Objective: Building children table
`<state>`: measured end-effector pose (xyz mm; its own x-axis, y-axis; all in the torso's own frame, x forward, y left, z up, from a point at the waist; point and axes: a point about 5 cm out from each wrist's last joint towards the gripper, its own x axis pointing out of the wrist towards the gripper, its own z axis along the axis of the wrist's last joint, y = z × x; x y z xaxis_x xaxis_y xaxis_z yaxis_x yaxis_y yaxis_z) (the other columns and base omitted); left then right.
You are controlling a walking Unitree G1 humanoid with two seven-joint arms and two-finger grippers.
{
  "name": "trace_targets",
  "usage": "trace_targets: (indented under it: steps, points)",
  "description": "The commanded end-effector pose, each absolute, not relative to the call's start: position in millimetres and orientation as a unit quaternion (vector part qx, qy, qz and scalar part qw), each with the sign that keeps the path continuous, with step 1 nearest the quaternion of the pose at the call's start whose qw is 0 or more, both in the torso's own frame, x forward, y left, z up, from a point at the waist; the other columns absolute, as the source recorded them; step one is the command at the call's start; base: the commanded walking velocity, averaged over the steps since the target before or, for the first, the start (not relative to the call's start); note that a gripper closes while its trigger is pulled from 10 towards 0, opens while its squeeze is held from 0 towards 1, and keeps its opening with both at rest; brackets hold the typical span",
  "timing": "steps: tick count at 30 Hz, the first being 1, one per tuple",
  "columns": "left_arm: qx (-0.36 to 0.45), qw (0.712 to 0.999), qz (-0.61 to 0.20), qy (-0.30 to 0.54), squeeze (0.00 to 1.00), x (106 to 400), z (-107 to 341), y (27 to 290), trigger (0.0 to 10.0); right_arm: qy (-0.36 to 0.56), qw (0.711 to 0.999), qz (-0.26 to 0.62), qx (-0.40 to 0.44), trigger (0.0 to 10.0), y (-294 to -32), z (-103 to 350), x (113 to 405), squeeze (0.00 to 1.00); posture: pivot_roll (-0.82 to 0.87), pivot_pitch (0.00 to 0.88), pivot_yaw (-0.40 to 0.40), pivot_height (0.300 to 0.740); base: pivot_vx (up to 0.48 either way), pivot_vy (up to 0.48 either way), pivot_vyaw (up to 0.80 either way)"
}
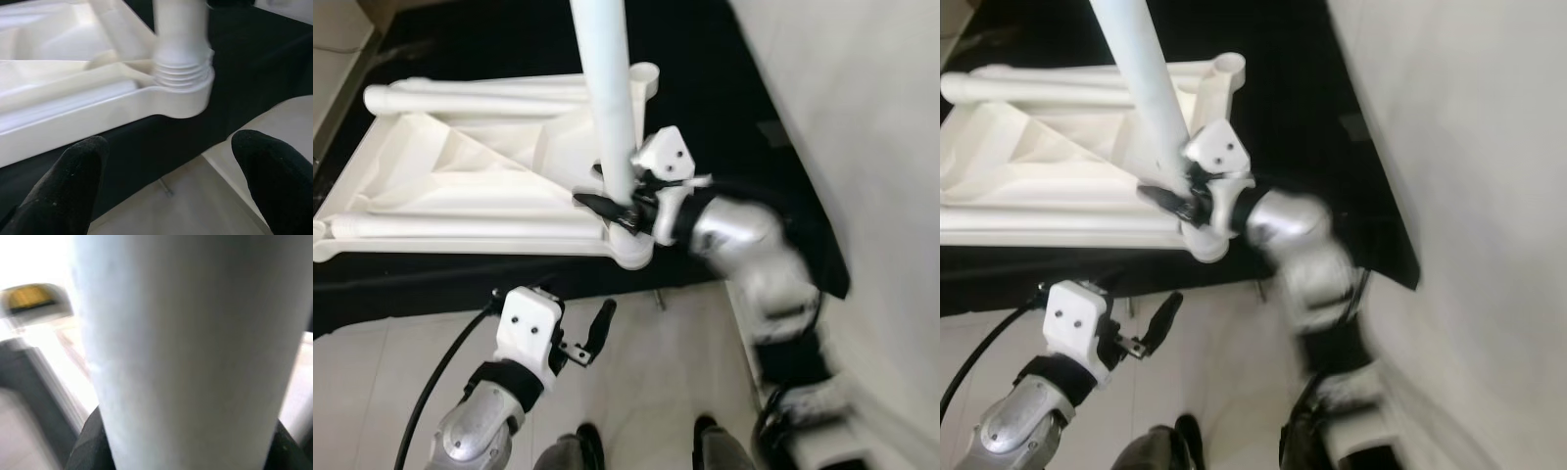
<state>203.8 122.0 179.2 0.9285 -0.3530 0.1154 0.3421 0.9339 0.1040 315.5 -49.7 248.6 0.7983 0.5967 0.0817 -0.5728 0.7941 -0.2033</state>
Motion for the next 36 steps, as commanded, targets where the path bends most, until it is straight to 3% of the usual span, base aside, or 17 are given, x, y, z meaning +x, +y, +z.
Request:
trace_targets:
  steps: [1, 7, 8, 9, 10, 11, 13, 16, 17, 18, 24, 30, 31, 32, 33, 36]
  points:
    - [0.045, 0.983, -0.17, -0.052, 0.0, 201, 175, 126, 10.0, 0.066, 0.966, 0.24, -0.072, 0.0, -56, 200, 314, 0.0, 0.0, 0.338, 0.109, 0.74, 0.0, 0.0, 0.0]
    - [0.046, 0.983, -0.171, -0.051, 0.0, 202, 175, 126, 10.0, 0.053, 0.954, 0.289, -0.052, 0.0, -31, 204, 313, 0.0, 0.0, 0.333, 0.103, 0.74, 0.0, 0.0, 0.0]
    - [0.046, 0.983, -0.171, -0.052, 0.0, 202, 175, 125, 10.0, 0.039, 0.951, 0.304, -0.047, 10.0, -26, 211, 316, 0.0, 0.01, 0.333, 0.097, 0.74, 0.0, 0.0, 0.0]
    - [0.046, 0.983, -0.171, -0.052, 0.0, 202, 175, 125, 10.0, 0.039, 0.951, 0.304, -0.047, 10.0, -26, 211, 316, 0.0, 0.01, 0.333, 0.097, 0.74, 0.0, 0.0, 0.0]
    - [0.046, 0.983, -0.168, -0.052, 0.0, 203, 175, 125, 10.0, 0.006, 0.923, 0.384, -0.008, 10.0, -15, 227, 313, 1.0, 0.01, 0.33, 0.095, 0.74, 0.0, 0.0, 0.0]
    - [0.046, 0.983, -0.168, -0.052, 0.0, 203, 175, 125, 10.0, 0.006, 0.923, 0.384, -0.008, 10.0, -15, 227, 313, 1.0, 0.01, 0.33, 0.095, 0.74, 0.0, 0.0, 0.0]
    - [0.046, 0.984, -0.166, -0.052, 0.0, 203, 175, 125, 10.0, -0.024, 0.888, 0.459, 0.009, 10.0, -9, 241, 304, 1.0, 0.01, 0.327, 0.095, 0.74, 0.0, 0.0, 0.0]
    - [0.046, 0.984, -0.166, -0.052, 0.0, 202, 175, 125, 10.0, -0.041, 0.875, 0.483, 0.003, 10.0, -11, 246, 302, 1.0, 0.01, 0.326, 0.096, 0.74, 0.0, 0.0, 0.0]
    - [0.045, 0.983, -0.167, -0.052, 0.0, 202, 175, 124, 10.0, -0.05, 0.856, 0.515, -0.011, 10.0, -14, 251, 301, 0.93, 0.01, 0.323, 0.095, 0.74, 0.0, 0.0, 0.0]
    - [0.045, 0.983, -0.169, -0.052, 0.0, 202, 174, 124, 10.0, -0.061, 0.833, 0.549, -0.037, 10.0, -20, 256, 303, 0.0, 0.01, 0.323, 0.094, 0.74, 0.0, 0.0, 0.0]
    - [0.043, 0.983, -0.17, -0.051, 0.0, 200, 174, 123, 10.0, -0.075, 0.758, 0.638, -0.114, 10.0, -40, 273, 315, 0.0, 0.01, 0.326, 0.093, 0.74, 0.0, 0.0, 0.0]
    - [0.043, 0.983, -0.17, -0.051, 0.0, 200, 175, 123, 10.0, -0.073, 0.741, 0.658, -0.116, 10.0, -45, 280, 323, 0.0, 0.02, 0.331, 0.097, 0.74, 0.0, 0.0, 0.0]
    - [0.043, 0.983, -0.17, -0.051, 0.0, 200, 175, 123, 10.0, -0.072, 0.738, 0.66, -0.12, 8.9, -47, 283, 326, 0.0, 0.02, 0.331, 0.097, 0.74, 0.0, 0.0, 0.0]
    - [0.043, 0.983, -0.17, -0.051, 0.0, 200, 175, 123, 10.0, -0.072, 0.738, 0.66, -0.12, 8.9, -47, 283, 326, 0.0, 0.02, 0.331, 0.097, 0.74, 0.0, 0.0, 0.0]
    - [0.043, 0.983, -0.17, -0.051, 0.0, 199, 175, 123, 10.0, -0.073, 0.736, 0.661, -0.126, 0.0, -48, 285, 330, 0.0, 0.02, 0.332, 0.1, 0.74, 0.0, 0.0, 0.0]
    - [0.043, 0.983, -0.17, -0.05, 0.0, 199, 174, 123, 10.0, -0.074, 0.734, 0.663, -0.131, 0.0, -50, 287, 332, 0.0, 0.02, 0.332, 0.1, 0.74, 0.0, 0.0, 0.0]
